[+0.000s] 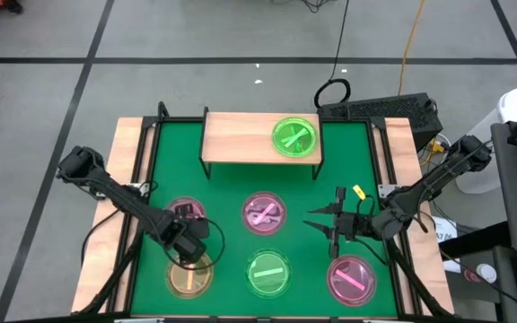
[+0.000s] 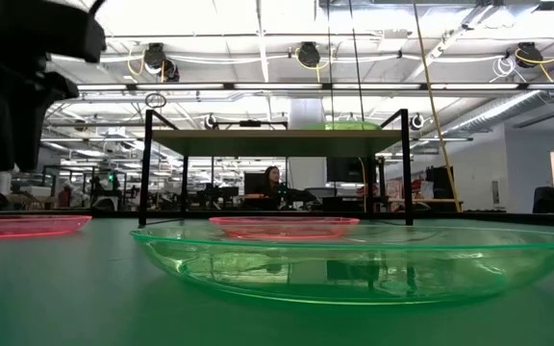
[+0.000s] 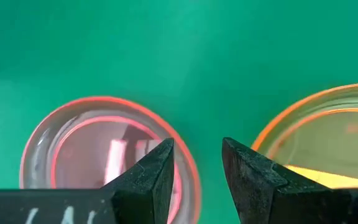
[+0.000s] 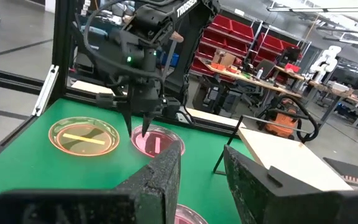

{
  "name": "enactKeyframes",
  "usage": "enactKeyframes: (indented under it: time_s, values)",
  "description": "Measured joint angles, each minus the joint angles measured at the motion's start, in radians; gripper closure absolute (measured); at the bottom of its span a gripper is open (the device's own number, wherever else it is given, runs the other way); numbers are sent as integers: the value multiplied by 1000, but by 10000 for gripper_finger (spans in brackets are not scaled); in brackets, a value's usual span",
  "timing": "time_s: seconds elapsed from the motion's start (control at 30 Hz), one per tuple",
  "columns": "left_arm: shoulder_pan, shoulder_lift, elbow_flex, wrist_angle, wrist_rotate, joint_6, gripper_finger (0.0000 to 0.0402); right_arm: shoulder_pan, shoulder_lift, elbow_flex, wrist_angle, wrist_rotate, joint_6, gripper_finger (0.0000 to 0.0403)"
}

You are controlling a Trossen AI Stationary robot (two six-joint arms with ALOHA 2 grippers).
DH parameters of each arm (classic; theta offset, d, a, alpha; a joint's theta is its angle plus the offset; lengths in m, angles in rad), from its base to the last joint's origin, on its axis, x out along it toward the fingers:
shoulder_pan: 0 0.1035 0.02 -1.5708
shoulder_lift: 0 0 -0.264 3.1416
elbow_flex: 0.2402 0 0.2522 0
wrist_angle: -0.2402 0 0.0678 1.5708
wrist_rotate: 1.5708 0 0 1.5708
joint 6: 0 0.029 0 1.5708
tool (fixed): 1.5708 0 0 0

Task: Place and stack plates onto a shelf
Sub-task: Stack the pink plate on top of the green plate on the shelf

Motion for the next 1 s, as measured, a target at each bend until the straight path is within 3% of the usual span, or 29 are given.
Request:
enactKeyframes:
  time_s: [0.2,0.47,1.0]
  values:
    - [5,-107,-24,37,-22,17,259,0,0,0,0,0,-3,298]
    - [9,-285,-191,106,-40,-191,259,0,0,0,-1,0,-18,298]
    - [-34,-90,-174,140,4,-152,259,-1,0,0,0,1,-19,298]
